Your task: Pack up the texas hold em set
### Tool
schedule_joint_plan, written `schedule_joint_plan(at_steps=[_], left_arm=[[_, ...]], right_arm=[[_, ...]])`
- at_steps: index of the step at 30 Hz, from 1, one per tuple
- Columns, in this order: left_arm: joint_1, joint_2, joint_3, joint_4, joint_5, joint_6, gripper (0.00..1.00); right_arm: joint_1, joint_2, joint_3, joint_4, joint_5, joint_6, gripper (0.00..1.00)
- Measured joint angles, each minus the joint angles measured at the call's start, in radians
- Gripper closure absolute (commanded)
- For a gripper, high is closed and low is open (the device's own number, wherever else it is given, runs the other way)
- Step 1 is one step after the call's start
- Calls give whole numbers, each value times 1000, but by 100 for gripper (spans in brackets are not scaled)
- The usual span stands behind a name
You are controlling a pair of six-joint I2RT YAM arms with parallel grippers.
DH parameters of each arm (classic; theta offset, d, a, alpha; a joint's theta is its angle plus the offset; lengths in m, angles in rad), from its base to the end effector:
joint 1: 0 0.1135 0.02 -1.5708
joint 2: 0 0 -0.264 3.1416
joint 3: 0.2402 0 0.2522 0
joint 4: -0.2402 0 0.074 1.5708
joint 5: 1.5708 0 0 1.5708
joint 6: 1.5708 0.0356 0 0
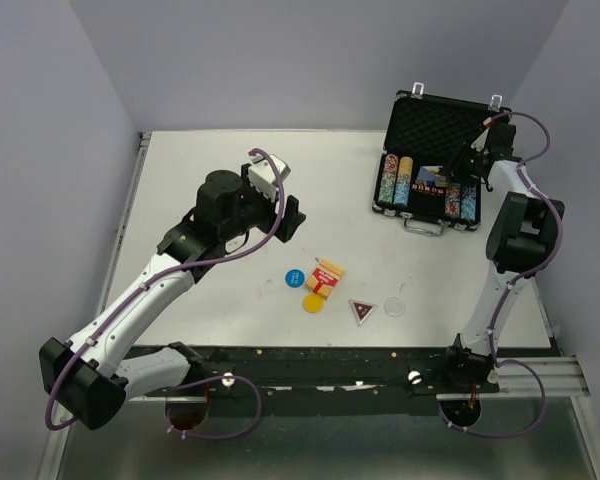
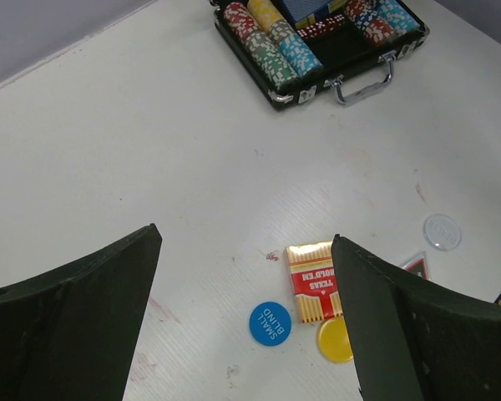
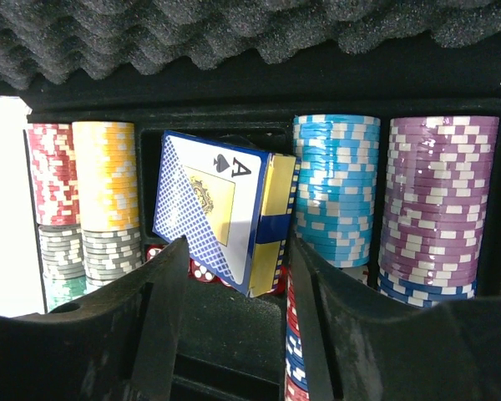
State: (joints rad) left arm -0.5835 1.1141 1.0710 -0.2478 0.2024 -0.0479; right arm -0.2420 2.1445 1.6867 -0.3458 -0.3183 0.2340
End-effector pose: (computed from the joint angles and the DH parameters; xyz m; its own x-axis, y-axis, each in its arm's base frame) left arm 0.2090 -0.1466 0.3686 -0.2726 0.1238 -0.9541 0.6882 0.7181 -0.1035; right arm 0.4729 -0.1053 0.2032 -0.6760 0.3937 -0.6230 0.1783 0.9076 0.3801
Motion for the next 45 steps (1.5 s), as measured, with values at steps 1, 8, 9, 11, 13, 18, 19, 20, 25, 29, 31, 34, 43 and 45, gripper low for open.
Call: schedule_joint_plan(at_steps=[1, 8, 9, 11, 13, 18, 19, 20, 25, 29, 31, 34, 43, 45], left_arm=[[0, 0, 0, 0, 1, -2, 1], [0, 0, 0, 0, 6, -2, 1], [0, 0, 0, 0, 8, -2, 1], [0, 0, 0, 0, 11, -2, 1], [0, 0, 0, 0, 12, -2, 1], [0, 0, 0, 0, 15, -3, 1], [0, 0, 0, 0, 16, -3, 1], [0, 0, 0, 0, 16, -3, 1], [0, 0, 0, 0, 16, -3, 1], [0, 0, 0, 0, 16, -3, 1], [0, 0, 0, 0, 16, -3, 1], [0, 1, 0, 0, 16, -3, 1], [0, 2, 0, 0, 16, -3, 1], [0, 2, 0, 0, 16, -3, 1]], right_arm=[[0, 0, 0, 2, 0, -1, 50], [0, 5, 3, 4, 0, -8, 59], [0, 8, 5, 3, 0, -9, 59], [0, 18, 15, 3, -1, -10, 59], [2, 28, 24, 1, -2, -11, 59], [11, 71, 63, -3, -4, -17, 59], [14, 79, 69, -5, -4, -18, 59], [17, 87, 77, -8, -5, -19, 59], [24, 112, 110, -33, -2, -33, 60], [25, 123, 130, -51, -2, -41, 60], [26, 126, 137, -57, -2, -45, 60], [28, 128, 139, -60, 1, -51, 54], [53, 106, 126, -57, 18, -87, 38], [58, 90, 107, -45, 28, -98, 38]])
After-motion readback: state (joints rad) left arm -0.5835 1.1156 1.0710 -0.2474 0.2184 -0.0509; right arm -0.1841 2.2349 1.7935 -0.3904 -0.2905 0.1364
